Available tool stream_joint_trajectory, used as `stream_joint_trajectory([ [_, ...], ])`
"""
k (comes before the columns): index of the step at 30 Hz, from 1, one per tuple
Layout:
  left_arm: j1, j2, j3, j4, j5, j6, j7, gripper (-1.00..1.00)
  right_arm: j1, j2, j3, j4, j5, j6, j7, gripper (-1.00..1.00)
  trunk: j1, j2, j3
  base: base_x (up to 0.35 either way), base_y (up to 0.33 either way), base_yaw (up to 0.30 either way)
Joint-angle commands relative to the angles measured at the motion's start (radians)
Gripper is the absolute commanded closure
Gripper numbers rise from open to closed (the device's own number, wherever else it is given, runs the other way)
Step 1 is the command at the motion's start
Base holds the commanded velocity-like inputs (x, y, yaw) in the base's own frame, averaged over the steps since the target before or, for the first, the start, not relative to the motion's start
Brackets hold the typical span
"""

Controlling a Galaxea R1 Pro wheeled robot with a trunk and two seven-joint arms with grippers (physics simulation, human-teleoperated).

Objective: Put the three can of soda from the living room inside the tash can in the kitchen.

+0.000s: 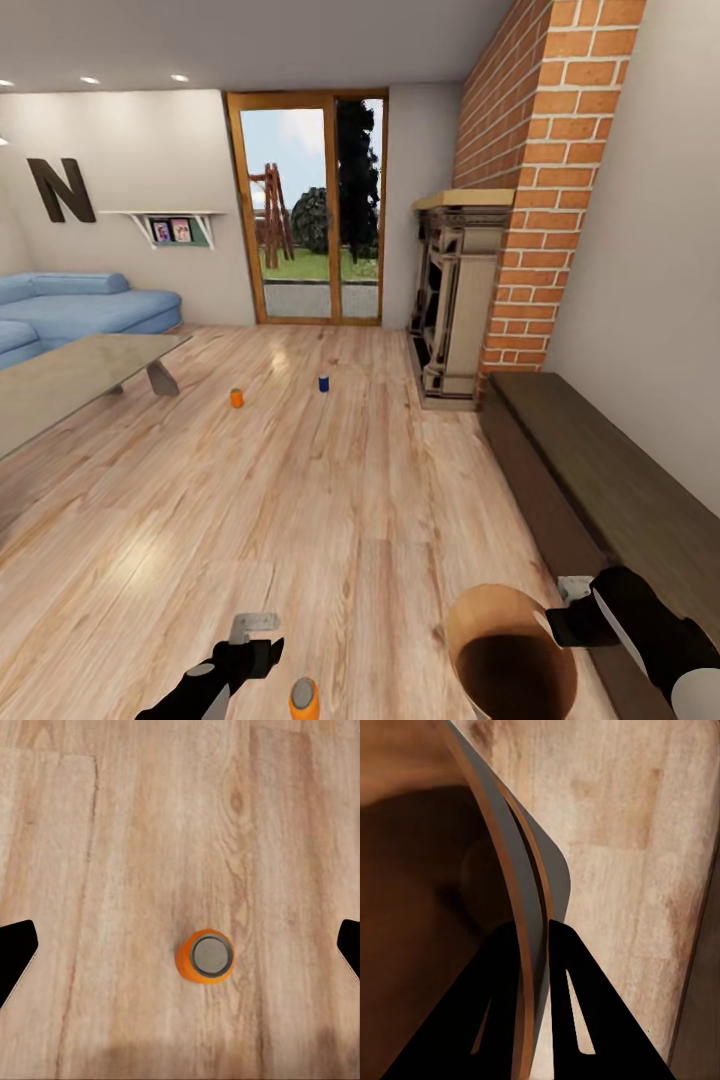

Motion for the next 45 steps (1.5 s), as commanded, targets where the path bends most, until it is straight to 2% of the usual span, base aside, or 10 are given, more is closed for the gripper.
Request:
stream_joint_trajectory([
  [1, 0.000, 0.000, 0.000, 0.000, 0.000, 0.000, 0.000, -1.00, 0.000, 0.000, -0.001, 0.000, -0.013, 0.003, 0.005, 1.00, 0.000, 0.000, 0.000, 0.330, 0.000, 0.000],
  [8, 0.000, 0.000, -0.001, 0.000, -0.001, -0.001, 0.000, -1.00, 0.000, 0.000, -0.001, 0.000, -0.013, 0.003, 0.005, 1.00, 0.000, 0.000, 0.000, 0.258, 0.000, 0.000],
  [45, 0.000, 0.000, -0.004, 0.000, -0.006, -0.026, 0.000, -1.00, 0.000, 0.004, 0.001, 0.000, -0.013, 0.004, 0.005, 1.00, 0.000, 0.000, 0.000, 0.088, 0.000, 0.000],
])
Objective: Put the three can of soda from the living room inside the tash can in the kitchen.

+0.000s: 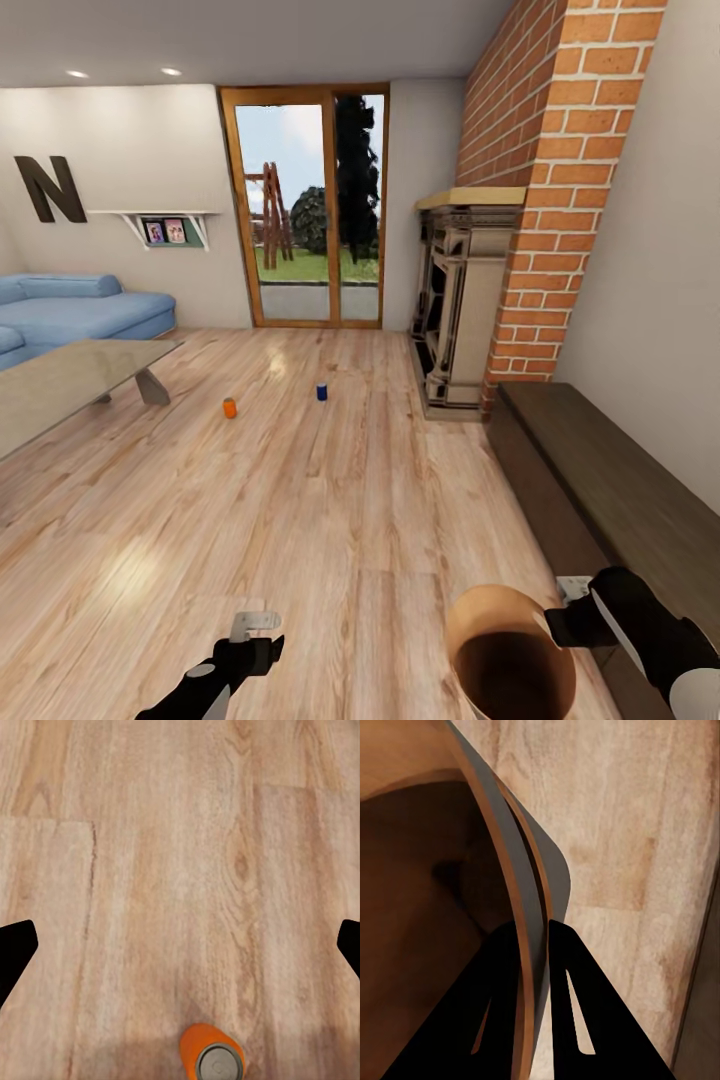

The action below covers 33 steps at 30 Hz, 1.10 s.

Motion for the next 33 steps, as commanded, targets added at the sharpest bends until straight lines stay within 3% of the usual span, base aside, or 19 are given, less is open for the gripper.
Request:
stream_joint_trajectory([
  [1, 0.000, 0.000, 0.000, 0.000, 0.000, 0.000, 0.000, -1.00, 0.000, 0.003, -0.001, 0.000, -0.016, 0.005, 0.005, 1.00, 0.000, 0.000, 0.000, 0.016, 0.000, -0.023],
  [12, 0.000, 0.000, 0.000, 0.000, 0.000, 0.000, 0.001, -1.00, 0.000, 0.011, -0.001, 0.000, -0.016, 0.008, 0.005, 1.00, 0.000, 0.000, 0.000, 0.005, 0.000, -0.109],
  [33, 0.000, -0.001, 0.000, 0.000, 0.000, 0.000, 0.001, -1.00, 0.001, 0.014, 0.000, 0.002, -0.015, -0.007, -0.004, 1.00, 0.000, 0.000, 0.000, 0.000, 0.000, -0.005],
])
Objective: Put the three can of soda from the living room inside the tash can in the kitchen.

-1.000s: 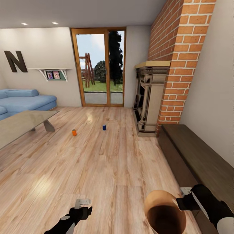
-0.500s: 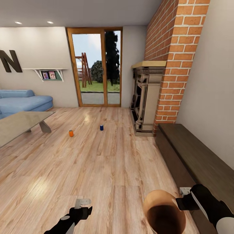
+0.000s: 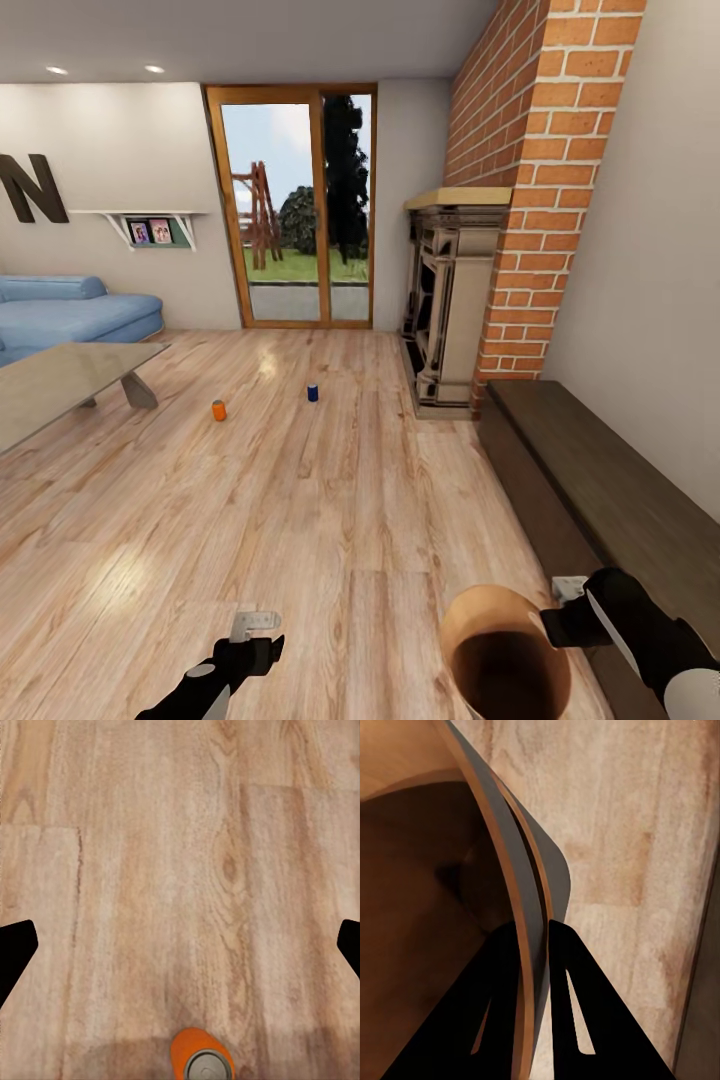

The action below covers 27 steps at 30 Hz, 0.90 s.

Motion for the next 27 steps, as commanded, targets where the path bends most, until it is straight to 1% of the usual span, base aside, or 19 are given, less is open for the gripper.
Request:
stream_joint_trajectory([
  [1, 0.000, 0.000, 0.000, 0.000, 0.000, 0.000, 0.000, -1.00, 0.000, 0.004, -0.001, 0.000, -0.015, 0.003, 0.003, 1.00, 0.000, 0.000, 0.000, 0.000, 0.000, 0.000],
  [5, 0.000, 0.000, -0.001, 0.002, -0.001, 0.000, 0.000, -1.00, 0.000, 0.016, 0.000, 0.000, -0.015, 0.001, 0.000, 1.00, 0.000, 0.000, 0.000, 0.000, 0.000, 0.000],
  [7, 0.000, 0.000, -0.001, 0.003, -0.001, 0.002, -0.001, -1.00, 0.000, 0.030, -0.002, 0.000, -0.013, -0.033, -0.002, 1.00, 0.000, 0.000, 0.000, 0.000, 0.000, 0.000],
  [9, 0.000, 0.000, -0.001, 0.003, -0.001, 0.003, -0.001, -1.00, 0.000, 0.037, -0.001, 0.003, -0.013, -0.072, -0.005, 1.00, 0.000, 0.000, 0.000, 0.000, 0.000, 0.000],
  [11, -0.001, -0.001, -0.001, 0.003, 0.000, 0.004, -0.001, -1.00, 0.000, 0.047, -0.001, 0.005, -0.013, -0.093, -0.013, 1.00, 0.000, 0.000, 0.000, 0.000, 0.000, 0.000],
  [13, -0.001, -0.001, -0.001, 0.003, 0.002, 0.006, -0.002, -1.00, 0.000, 0.063, -0.002, 0.007, -0.013, -0.106, -0.036, 1.00, 0.000, 0.000, 0.000, 0.000, 0.000, 0.000],
  [14, -0.001, -0.001, 0.000, 0.003, 0.003, 0.009, -0.003, -1.00, -0.001, 0.081, -0.003, 0.008, -0.013, -0.114, -0.073, 1.00, 0.000, 0.000, 0.000, 0.000, 0.000, 0.000],
  [16, -0.001, -0.001, 0.002, 0.003, 0.004, 0.011, -0.003, -1.00, -0.001, 0.098, -0.003, 0.009, -0.013, -0.119, -0.115, 1.00, 0.000, 0.000, 0.000, 0.000, 0.000, 0.000],
  [18, -0.001, -0.001, 0.004, 0.003, 0.003, 0.015, -0.004, -1.00, -0.007, 0.136, -0.004, 0.010, -0.014, -0.122, -0.196, 1.00, 0.000, 0.000, 0.000, 0.000, 0.000, 0.000],
  [20, -0.001, -0.001, 0.005, 0.003, 0.002, 0.017, -0.004, -1.00, -0.019, 0.151, -0.005, 0.010, -0.014, -0.120, -0.228, 1.00, 0.000, 0.000, 0.000, 0.000, 0.000, 0.000],
  [21, -0.001, -0.001, 0.006, 0.004, 0.001, 0.019, -0.005, -1.00, -0.036, 0.163, -0.005, 0.010, -0.015, -0.116, -0.257, 1.00, 0.000, 0.000, 0.000, 0.000, 0.000, 0.000],
  [23, -0.001, -0.001, 0.007, 0.004, 0.002, 0.021, -0.005, -1.00, -0.053, 0.171, -0.006, 0.010, -0.017, -0.114, -0.286, 1.00, 0.000, 0.000, 0.000, 0.000, 0.000, 0.000],
  [24, -0.001, -0.001, 0.008, 0.004, 0.002, 0.023, -0.004, -1.00, -0.070, 0.176, -0.008, 0.010, -0.019, -0.105, -0.318, 1.00, 0.000, 0.000, 0.000, 0.000, 0.000, 0.000],
  [25, -0.001, -0.001, 0.009, 0.004, 0.003, 0.023, -0.003, -1.00, -0.079, 0.178, -0.009, 0.010, -0.021, -0.094, -0.334, 1.00, 0.000, 0.000, 0.000, 0.000, 0.000, 0.000],
  [26, -0.001, -0.001, 0.010, 0.004, 0.003, 0.025, -0.003, -1.00, -0.100, 0.182, -0.011, 0.010, -0.023, -0.055, -0.365, 1.00, 0.000, 0.000, 0.000, 0.000, 0.000, 0.000],
  [27, -0.001, -0.001, 0.011, 0.005, 0.003, 0.031, -0.002, -1.00, -0.129, 0.187, -0.012, 0.009, -0.024, 0.003, -0.390, 1.00, 0.000, 0.000, 0.000, 0.000, 0.000, 0.000],
])
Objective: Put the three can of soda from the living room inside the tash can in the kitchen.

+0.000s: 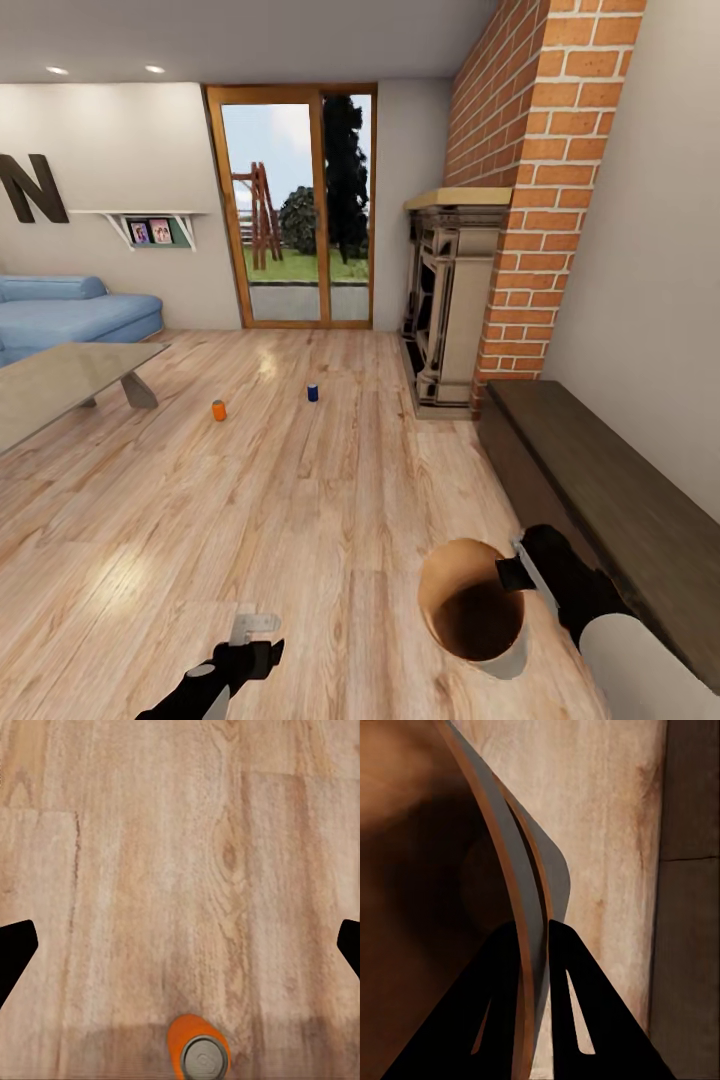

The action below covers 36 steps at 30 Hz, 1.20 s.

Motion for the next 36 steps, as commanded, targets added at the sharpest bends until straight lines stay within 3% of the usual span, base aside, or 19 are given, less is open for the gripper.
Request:
stream_joint_trajectory([
  [1, 0.000, 0.000, 0.000, 0.000, 0.000, 0.007, 0.000, -1.00, -0.019, 0.003, -0.001, -0.003, -0.022, 0.034, -0.006, 1.00, 0.000, 0.000, 0.000, 0.000, 0.000, 0.000],
  [3, 0.000, 0.000, 0.002, 0.000, 0.001, 0.063, 0.001, -1.00, -0.101, 0.010, -0.004, -0.005, -0.024, 0.133, -0.029, 1.00, 0.000, 0.000, 0.000, 0.000, 0.000, 0.000],
  [5, 0.000, 0.000, 0.002, -0.001, 0.005, 0.100, 0.002, -1.00, -0.142, 0.016, -0.006, -0.002, -0.024, 0.158, -0.035, 1.00, 0.000, 0.000, 0.000, 0.000, 0.000, 0.000],
  [8, -0.001, 0.000, 0.002, -0.003, 0.053, 0.176, 0.003, -1.00, -0.217, 0.042, -0.024, 0.013, -0.024, 0.164, -0.043, 1.00, 0.000, 0.000, 0.000, 0.000, 0.000, 0.000],
  [12, -0.001, 0.000, 0.001, -0.001, 0.109, 0.241, 0.006, -1.00, -0.245, 0.072, -0.036, 0.020, -0.023, 0.164, -0.046, 1.00, 0.000, 0.000, 0.001, 0.000, 0.000, -0.060],
  [13, 0.000, 0.000, 0.000, 0.000, 0.130, 0.286, 0.007, -1.00, -0.253, 0.085, -0.038, 0.024, -0.022, 0.164, -0.046, 1.00, 0.000, 0.000, 0.002, 0.000, 0.000, -0.177],
  [23, -0.001, 0.000, -0.002, 0.000, 0.137, 0.310, 0.010, -1.00, -0.258, 0.092, -0.039, 0.023, -0.018, 0.164, -0.047, 1.00, 0.000, 0.000, 0.005, 0.000, 0.000, -0.059],
  [31, 0.000, 0.000, -0.003, 0.000, 0.137, 0.310, 0.011, -1.00, -0.258, 0.096, -0.036, 0.023, -0.018, 0.164, -0.047, 1.00, 0.031, -0.056, -0.020, 0.000, 0.000, -0.004],
  [36, 0.000, 0.000, -0.004, 0.000, 0.137, 0.310, 0.020, -1.00, -0.258, 0.121, -0.034, 0.025, -0.018, 0.164, -0.047, 1.00, 0.050, -0.091, -0.035, 0.000, 0.000, 0.000],
])
